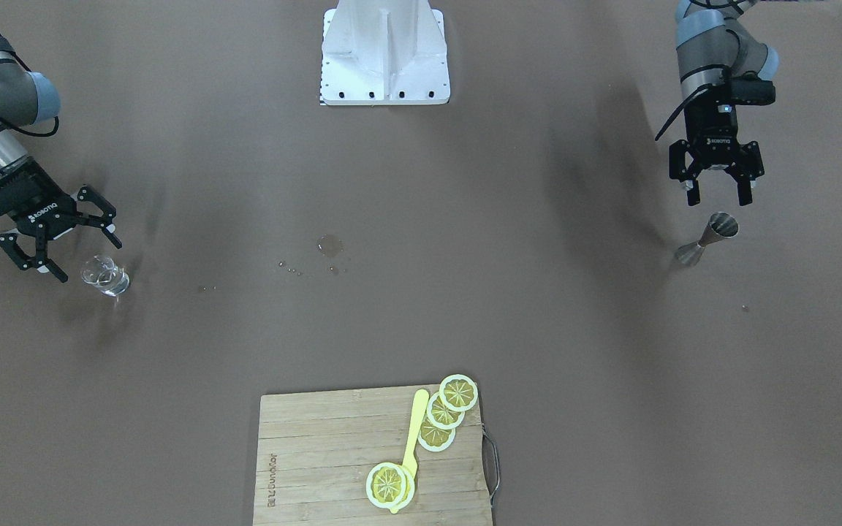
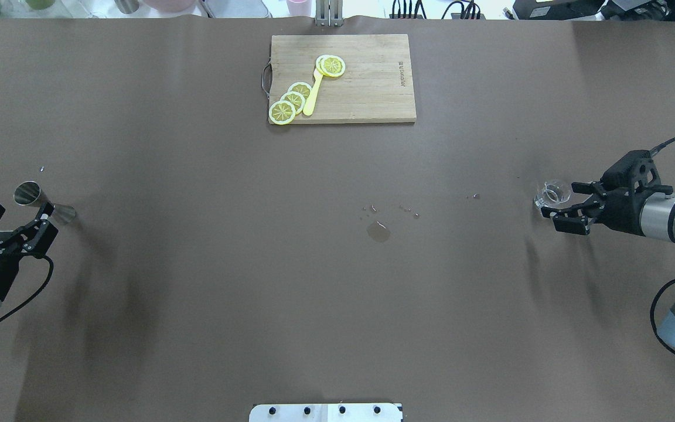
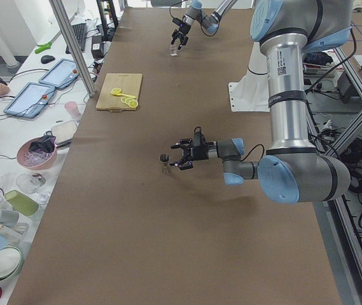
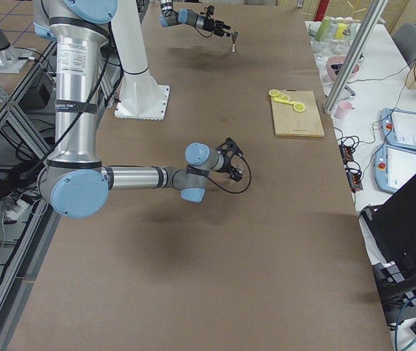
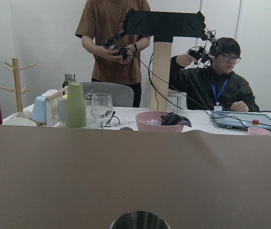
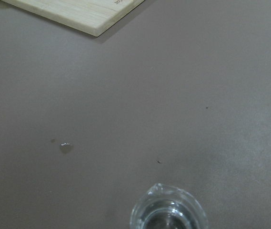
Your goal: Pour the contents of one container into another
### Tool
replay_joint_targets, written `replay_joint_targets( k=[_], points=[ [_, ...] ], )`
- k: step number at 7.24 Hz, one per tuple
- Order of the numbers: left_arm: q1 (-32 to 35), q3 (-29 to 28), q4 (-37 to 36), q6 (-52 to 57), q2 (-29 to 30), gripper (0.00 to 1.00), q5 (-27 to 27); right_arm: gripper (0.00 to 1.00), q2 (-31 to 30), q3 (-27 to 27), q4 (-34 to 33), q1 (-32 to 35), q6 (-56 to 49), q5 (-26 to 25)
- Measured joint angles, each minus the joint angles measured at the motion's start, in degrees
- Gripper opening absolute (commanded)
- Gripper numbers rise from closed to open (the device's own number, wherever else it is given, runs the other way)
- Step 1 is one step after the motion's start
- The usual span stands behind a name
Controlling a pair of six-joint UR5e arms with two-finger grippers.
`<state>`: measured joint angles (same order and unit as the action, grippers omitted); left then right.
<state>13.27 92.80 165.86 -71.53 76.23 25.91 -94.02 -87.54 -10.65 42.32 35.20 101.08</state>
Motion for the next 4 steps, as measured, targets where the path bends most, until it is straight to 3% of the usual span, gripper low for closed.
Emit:
replay_joint_targets(
  k=[4],
  points=[
    [1.0,-5.3,0.3,-0.2,3.5,0.97,0.0,1.0,3.3,3.2,-0.4,-2.3,-0.1,-5.0]
  ],
)
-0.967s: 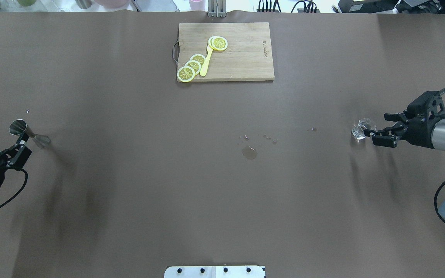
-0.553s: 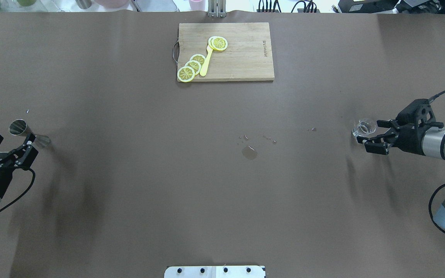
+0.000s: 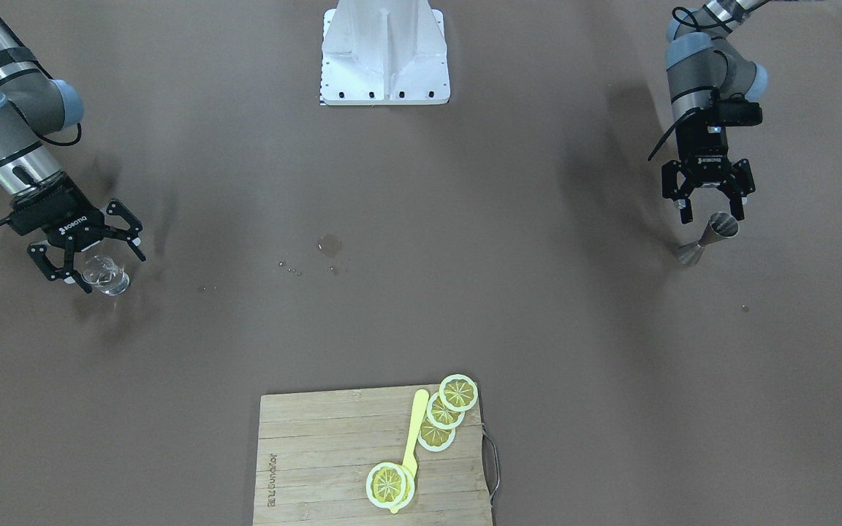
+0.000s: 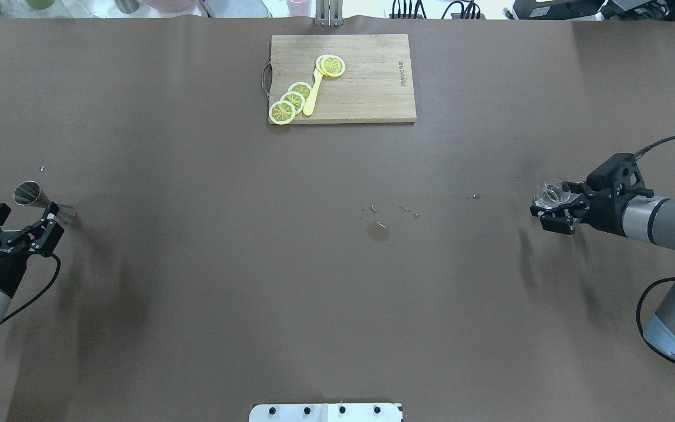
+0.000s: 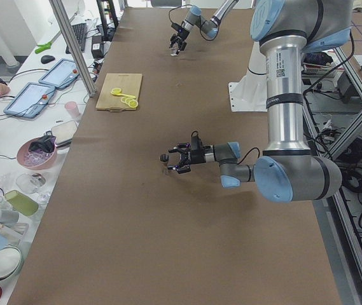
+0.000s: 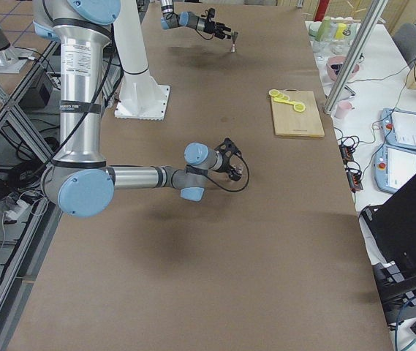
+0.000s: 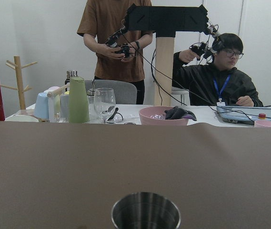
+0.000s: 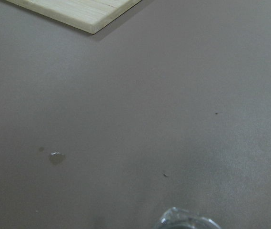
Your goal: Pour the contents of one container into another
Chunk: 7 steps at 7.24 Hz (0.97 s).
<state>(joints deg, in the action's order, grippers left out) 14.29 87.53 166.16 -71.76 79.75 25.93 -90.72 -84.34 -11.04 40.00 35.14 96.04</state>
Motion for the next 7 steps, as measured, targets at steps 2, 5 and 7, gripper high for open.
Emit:
replay_joint_targets(
  k=[2,5,7],
  points=[
    [0.9,-2.0,0.0,-0.1,1.2,0.97,0.1,0.98,-0.1,0.6,0.3,0.1,-0.5,0.1],
    [1.6,-4.4,0.0,-0.2,3.3,0.97,0.2,0.85,-0.4,0.6,0.5,0.3,-1.7,0.3],
    [1.6,-5.3,-0.2,-1.6,3.8,0.96,0.2,0.73,-1.1,0.2,0.6,0.6,-1.9,0.5]
  ],
)
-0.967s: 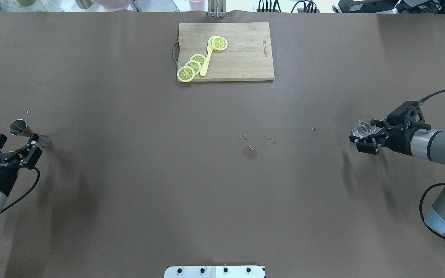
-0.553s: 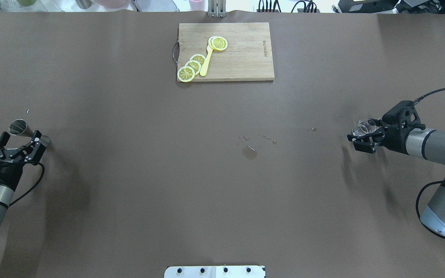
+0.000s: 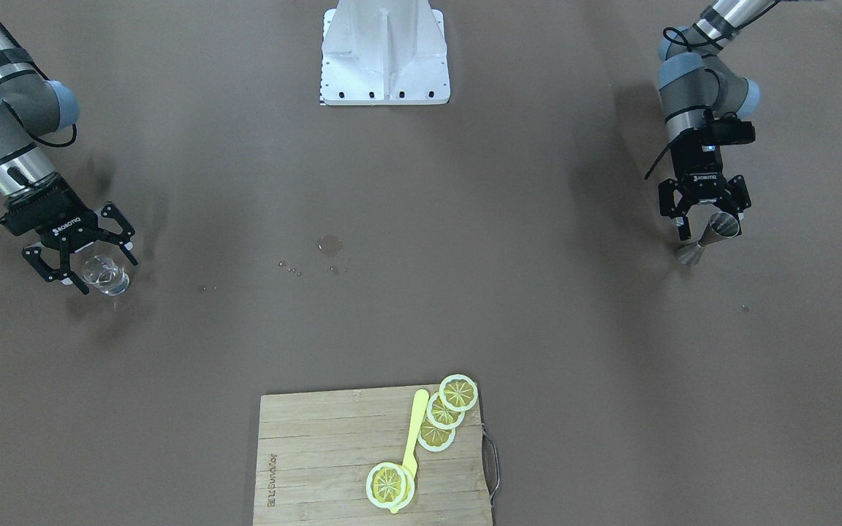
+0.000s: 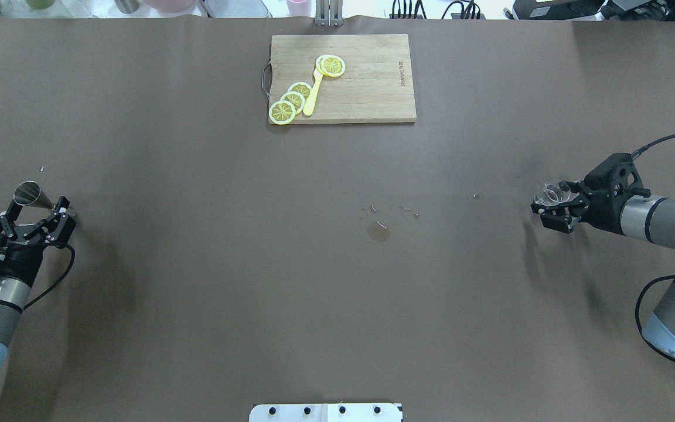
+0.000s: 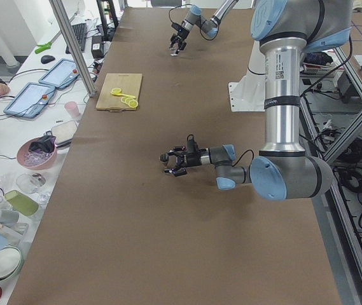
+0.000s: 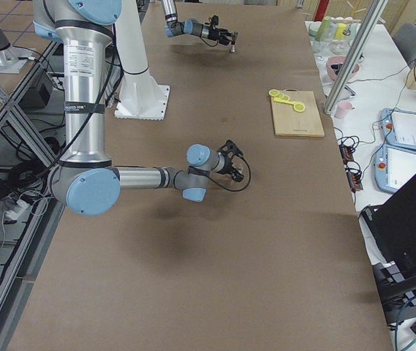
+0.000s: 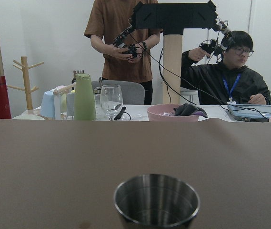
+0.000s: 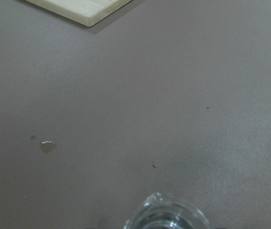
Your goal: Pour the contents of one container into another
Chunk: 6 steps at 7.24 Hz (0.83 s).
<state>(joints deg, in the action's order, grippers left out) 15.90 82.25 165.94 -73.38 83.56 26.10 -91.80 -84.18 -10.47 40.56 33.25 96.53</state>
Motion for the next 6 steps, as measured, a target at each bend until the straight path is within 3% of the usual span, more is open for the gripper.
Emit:
replay_joint_targets(
  k=[2,4,5,6],
  points=[
    [0.0,-0.8,-0.2,-0.8,0.2,0.96,0.0,0.6,-0.3,-0.1,0.0,0.2,-0.1,0.1],
    [0.0,-1.1,-0.5,-0.7,0.4,0.94,0.0,0.58,-0.4,-0.1,0.0,0.3,-0.1,0.1],
    [0.0,-1.1,-0.9,-0.5,0.5,0.94,0.1,0.44,-0.4,-0.1,0.0,0.4,-0.1,0.1],
    [0.1,-1.1,-1.4,-0.5,0.6,0.93,0.3,0.11,-0.3,-0.1,0.0,0.6,-0.1,0.1]
  ],
)
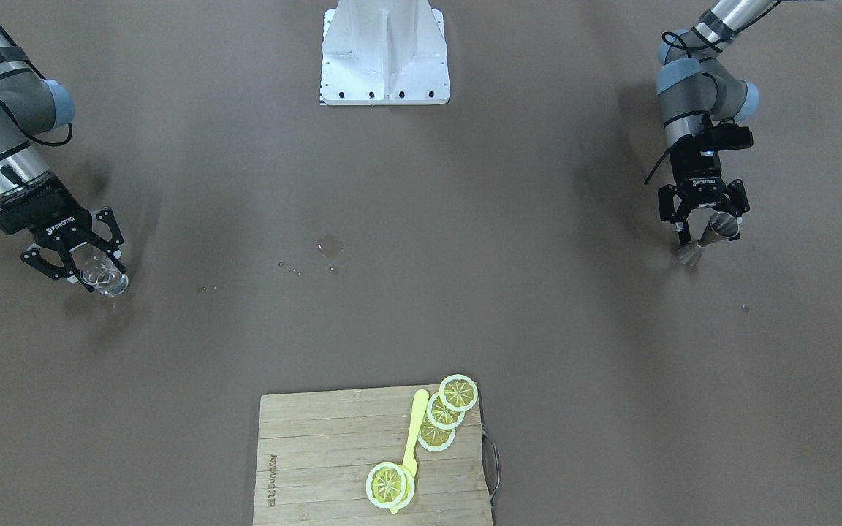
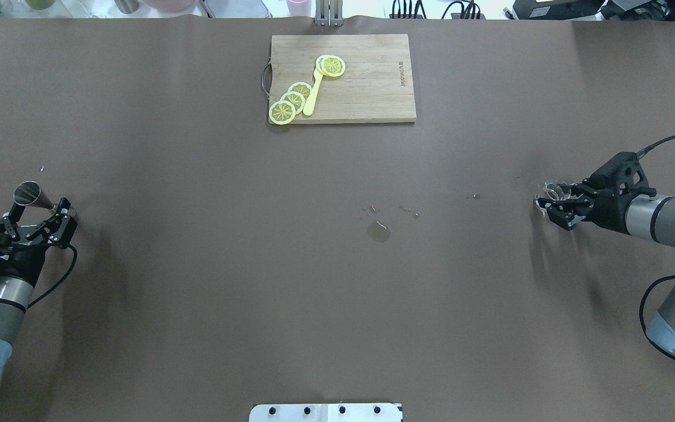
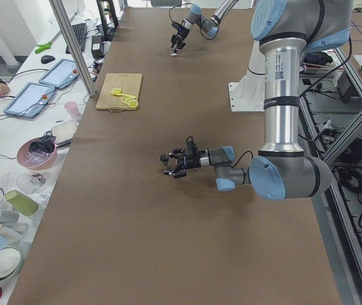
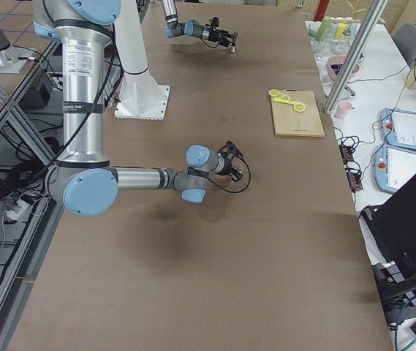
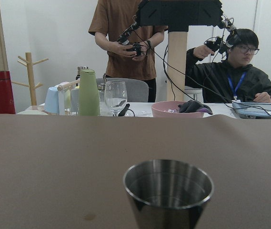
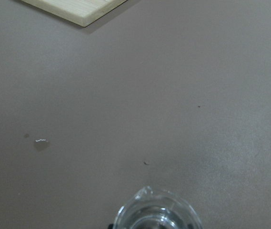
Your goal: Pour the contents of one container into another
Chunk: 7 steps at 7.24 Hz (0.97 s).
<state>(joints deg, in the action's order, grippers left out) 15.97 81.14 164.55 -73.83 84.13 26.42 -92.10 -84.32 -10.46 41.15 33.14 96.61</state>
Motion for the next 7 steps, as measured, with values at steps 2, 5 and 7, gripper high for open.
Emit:
replay_joint_targets(
  k=[2,5,7],
  points=[
    [0.0,0.0,-0.3,0.0,0.1,0.93,0.1,0.0,0.1,-0.2,0.0,0.3,0.0,0.1],
    [0.0,0.0,-0.6,0.0,0.2,0.41,0.2,0.0,0.2,-1.5,-0.5,3.7,-0.1,6.8],
    [0.0,0.0,-0.6,-0.1,0.2,0.19,1.4,0.0,0.4,-1.9,-0.8,7.9,-3.6,15.4]
  ],
)
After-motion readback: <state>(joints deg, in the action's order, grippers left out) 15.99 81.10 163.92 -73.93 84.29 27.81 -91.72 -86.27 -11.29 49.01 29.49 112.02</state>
